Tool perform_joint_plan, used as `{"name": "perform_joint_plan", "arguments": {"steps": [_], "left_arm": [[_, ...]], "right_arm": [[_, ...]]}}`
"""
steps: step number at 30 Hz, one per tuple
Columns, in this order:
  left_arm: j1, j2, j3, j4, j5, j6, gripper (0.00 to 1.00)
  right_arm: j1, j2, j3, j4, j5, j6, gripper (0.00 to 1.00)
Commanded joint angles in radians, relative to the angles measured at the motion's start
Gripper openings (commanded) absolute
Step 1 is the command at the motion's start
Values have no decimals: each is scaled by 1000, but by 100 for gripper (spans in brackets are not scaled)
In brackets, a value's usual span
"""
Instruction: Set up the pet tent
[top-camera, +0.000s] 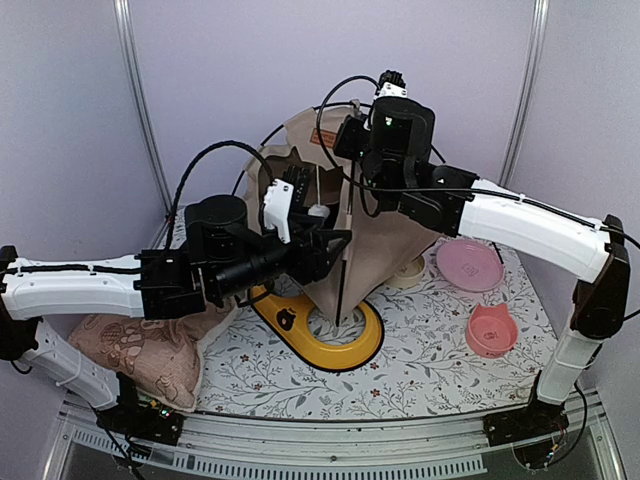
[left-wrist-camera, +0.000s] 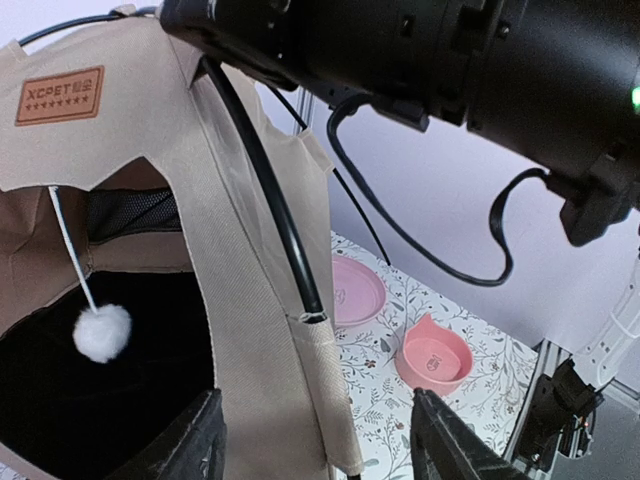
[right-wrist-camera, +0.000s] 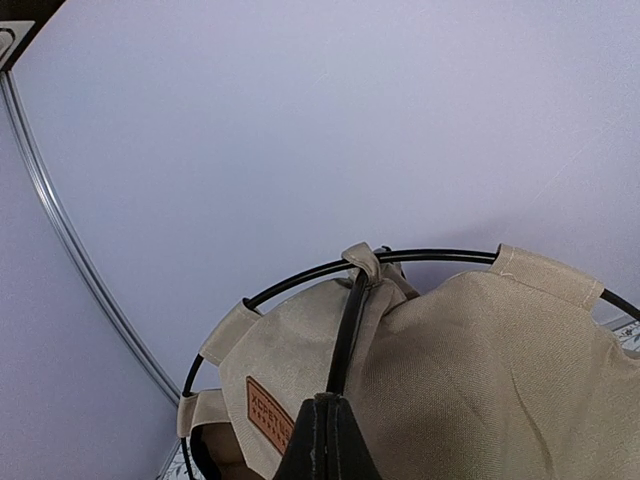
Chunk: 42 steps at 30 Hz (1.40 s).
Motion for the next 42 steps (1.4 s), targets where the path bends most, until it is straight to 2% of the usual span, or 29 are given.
{"name": "perform_joint_plan", "arguments": {"steps": [1, 9, 17, 19, 23, 25, 27, 31, 39, 42], "left_arm": [[-6, 19, 9, -4, -8, -7, 63], [-2, 93, 65, -29, -87, -11, 60], [8, 137, 104, -65, -186, 5, 49], [17, 138, 104, -67, -204, 12, 40], [41, 118, 95, -77, -250, 38, 14], [60, 95, 79, -71, -270, 60, 5], [80, 64, 56, -49, -269, 95, 0], [145, -9, 4, 2, -176, 193, 0], [295, -158, -58, 47, 33, 318, 0], [337, -199, -68, 46, 123, 366, 0]], "right_arm": [[9, 4, 48, 78, 8, -10, 0], [14, 0, 48, 62, 6, -17, 0], [14, -14, 37, 27, -12, 5, 0], [15, -17, 37, 16, -24, 11, 0], [15, -32, 22, 1, -76, 5, 0], [15, -51, 5, 1, -135, -14, 0], [14, -77, -23, 14, -191, -48, 4], [15, -146, -96, 50, -309, -111, 17], [15, -309, -249, 48, -449, -200, 56], [15, -394, -312, -8, -467, -227, 69]]}}
